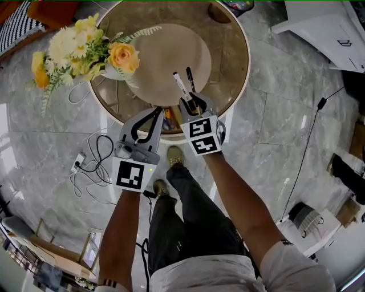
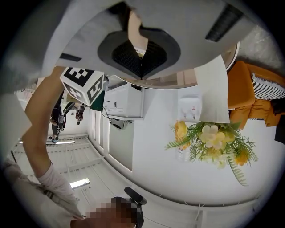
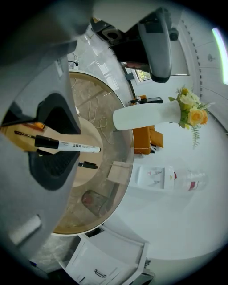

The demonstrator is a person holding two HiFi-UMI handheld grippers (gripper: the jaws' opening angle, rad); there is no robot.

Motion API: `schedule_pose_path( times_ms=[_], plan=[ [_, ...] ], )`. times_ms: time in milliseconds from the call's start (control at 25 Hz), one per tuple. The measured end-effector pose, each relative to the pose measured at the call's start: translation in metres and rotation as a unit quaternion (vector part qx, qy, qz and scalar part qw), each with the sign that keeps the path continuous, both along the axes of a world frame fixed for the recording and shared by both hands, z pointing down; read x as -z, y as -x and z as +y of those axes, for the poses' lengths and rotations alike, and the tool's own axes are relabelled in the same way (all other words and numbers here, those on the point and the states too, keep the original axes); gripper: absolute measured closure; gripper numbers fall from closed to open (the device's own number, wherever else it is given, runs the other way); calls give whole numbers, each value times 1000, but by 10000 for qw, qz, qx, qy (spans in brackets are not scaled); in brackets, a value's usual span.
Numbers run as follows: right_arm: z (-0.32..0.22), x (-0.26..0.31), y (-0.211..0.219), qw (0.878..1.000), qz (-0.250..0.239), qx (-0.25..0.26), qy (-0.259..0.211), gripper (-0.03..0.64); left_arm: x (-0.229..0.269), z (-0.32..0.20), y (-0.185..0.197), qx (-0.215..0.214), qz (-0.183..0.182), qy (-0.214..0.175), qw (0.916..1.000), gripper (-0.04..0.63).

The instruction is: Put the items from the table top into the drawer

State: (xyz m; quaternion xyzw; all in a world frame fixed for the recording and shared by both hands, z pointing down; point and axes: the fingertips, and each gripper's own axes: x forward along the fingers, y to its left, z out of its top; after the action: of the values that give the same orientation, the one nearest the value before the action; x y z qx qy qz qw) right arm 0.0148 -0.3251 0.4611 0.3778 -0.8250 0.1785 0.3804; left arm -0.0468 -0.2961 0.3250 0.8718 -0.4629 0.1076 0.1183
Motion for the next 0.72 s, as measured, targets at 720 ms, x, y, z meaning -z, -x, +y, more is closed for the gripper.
schedule_pose_path(
  times_ms=[720],
  plan=[
    [0, -29, 4, 9994, 246, -100, 232, 551, -8, 15, 8, 41, 18, 89, 10000, 597]
  ],
)
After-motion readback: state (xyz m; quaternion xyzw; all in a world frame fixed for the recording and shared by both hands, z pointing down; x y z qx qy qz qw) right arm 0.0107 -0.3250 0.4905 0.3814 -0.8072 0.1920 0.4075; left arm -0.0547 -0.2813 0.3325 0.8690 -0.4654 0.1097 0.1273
